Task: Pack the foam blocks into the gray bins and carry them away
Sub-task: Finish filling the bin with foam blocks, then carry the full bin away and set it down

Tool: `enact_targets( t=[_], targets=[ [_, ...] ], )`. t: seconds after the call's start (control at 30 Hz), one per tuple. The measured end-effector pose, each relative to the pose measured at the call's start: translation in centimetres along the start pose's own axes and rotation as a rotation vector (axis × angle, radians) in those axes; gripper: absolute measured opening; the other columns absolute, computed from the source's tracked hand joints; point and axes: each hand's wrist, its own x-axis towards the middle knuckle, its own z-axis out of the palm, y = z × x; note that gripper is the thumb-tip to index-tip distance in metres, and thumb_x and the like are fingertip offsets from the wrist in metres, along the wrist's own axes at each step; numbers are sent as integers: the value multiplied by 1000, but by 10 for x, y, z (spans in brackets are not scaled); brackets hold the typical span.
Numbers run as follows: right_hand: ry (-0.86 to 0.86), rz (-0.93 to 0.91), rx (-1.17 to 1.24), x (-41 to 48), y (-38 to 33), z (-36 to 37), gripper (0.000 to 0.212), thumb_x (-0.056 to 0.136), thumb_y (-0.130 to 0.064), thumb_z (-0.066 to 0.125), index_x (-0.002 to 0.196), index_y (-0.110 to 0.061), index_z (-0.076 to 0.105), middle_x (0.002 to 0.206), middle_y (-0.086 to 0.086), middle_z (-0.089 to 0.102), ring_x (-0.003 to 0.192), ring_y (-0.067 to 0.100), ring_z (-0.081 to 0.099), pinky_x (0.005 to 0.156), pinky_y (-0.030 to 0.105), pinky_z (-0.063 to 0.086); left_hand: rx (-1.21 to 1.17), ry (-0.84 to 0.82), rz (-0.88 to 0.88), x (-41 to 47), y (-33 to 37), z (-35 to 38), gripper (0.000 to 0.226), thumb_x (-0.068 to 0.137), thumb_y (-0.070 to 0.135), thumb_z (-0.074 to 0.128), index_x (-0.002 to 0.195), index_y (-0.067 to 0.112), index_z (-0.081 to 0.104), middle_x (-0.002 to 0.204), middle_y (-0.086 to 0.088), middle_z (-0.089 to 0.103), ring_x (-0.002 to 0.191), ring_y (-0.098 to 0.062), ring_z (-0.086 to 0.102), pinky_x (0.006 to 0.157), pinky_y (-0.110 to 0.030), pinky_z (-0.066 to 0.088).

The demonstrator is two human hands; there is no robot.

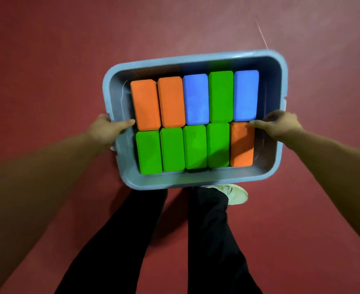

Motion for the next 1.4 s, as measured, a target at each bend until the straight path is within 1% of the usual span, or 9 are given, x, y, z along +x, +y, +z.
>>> enact_targets(
  t=[0.17, 0.3, 0.4, 0.6, 0.77, 0.87, 1.07, 1.33, 1.4],
  targets=[
    [-31, 53, 230, -41, 25, 16, 49, 75, -53, 80, 97, -11, 67, 87, 6, 65, 67, 21, 60, 62, 31, 50, 66, 15, 27, -28, 32, -21, 97, 53, 61, 89, 129, 18, 46, 106, 1, 68, 68, -15, 73, 63, -41, 52],
    [-6, 55, 370, -64, 56, 12, 45, 73, -50, 83, 86, -10, 66, 72, 2, 61, 62, 18, 55, 63, 29, 45, 167, 99, 70, -54, 61, -14, 111, 57, 61, 88, 145, 19, 36, 123, 1, 59, 81, -16, 69, 63, -35, 56],
    [-3, 81, 464, -80, 90, -3, 47, 73, -48, 84, 87, -8, 66, 69, 1, 60, 58, 15, 52, 53, 27, 41, 203, 137, 131, -81, 85, -1, 110, 45, 69, 88, 135, 21, 46, 118, 2, 65, 95, -23, 69, 78, -43, 58],
    [54, 214, 660, -128, 183, -68, 53, 68, -57, 83, 83, -9, 64, 86, 9, 65, 70, 19, 57, 67, 32, 46, 352, 163, 312, -168, 164, 74, 126, 30, 80, 83, 134, 18, 48, 116, 0, 67, 99, -24, 68, 88, -50, 57],
    [147, 320, 837, -201, 286, -135, 54, 66, -65, 79, 77, -16, 61, 95, 10, 65, 109, 31, 56, 91, 44, 52, 550, 131, 526, -292, 254, 166, 100, 47, 75, 83, 124, 17, 56, 114, -1, 68, 100, -23, 66, 85, -44, 57],
    [192, 398, 955, -249, 348, -167, 51, 72, -62, 77, 73, -14, 60, 94, 11, 66, 111, 32, 54, 94, 41, 49, 637, 30, 683, -369, 308, 230, 58, 66, 53, 86, 107, 18, 66, 95, 3, 73, 87, -17, 69, 68, -31, 53],
    [361, 665, 1218, -335, 450, -194, 51, 69, -65, 77, 65, -22, 51, 97, 11, 66, 99, 26, 54, 89, 37, 47, 885, -221, 937, -510, 400, 387, 30, 72, 40, 86, 87, 20, 70, 81, 5, 73, 74, -15, 69, 68, -30, 56],
    [533, 1009, 1458, -423, 511, -205, 52, 66, -65, 78, 73, -20, 54, 94, 8, 66, 110, 32, 56, 90, 40, 48, 1187, -485, 1158, -634, 447, 578, 57, 69, 48, 87, 110, 14, 67, 100, 1, 71, 83, -15, 66, 60, -20, 45],
    [588, 1087, 1540, -450, 524, -206, 50, 67, -63, 79, 74, -20, 56, 92, 5, 65, 104, 28, 58, 81, 36, 47, 1245, -579, 1214, -675, 440, 622, 58, 71, 43, 87, 115, 12, 66, 104, -1, 70, 83, -15, 63, 62, -19, 45]
  ],
)
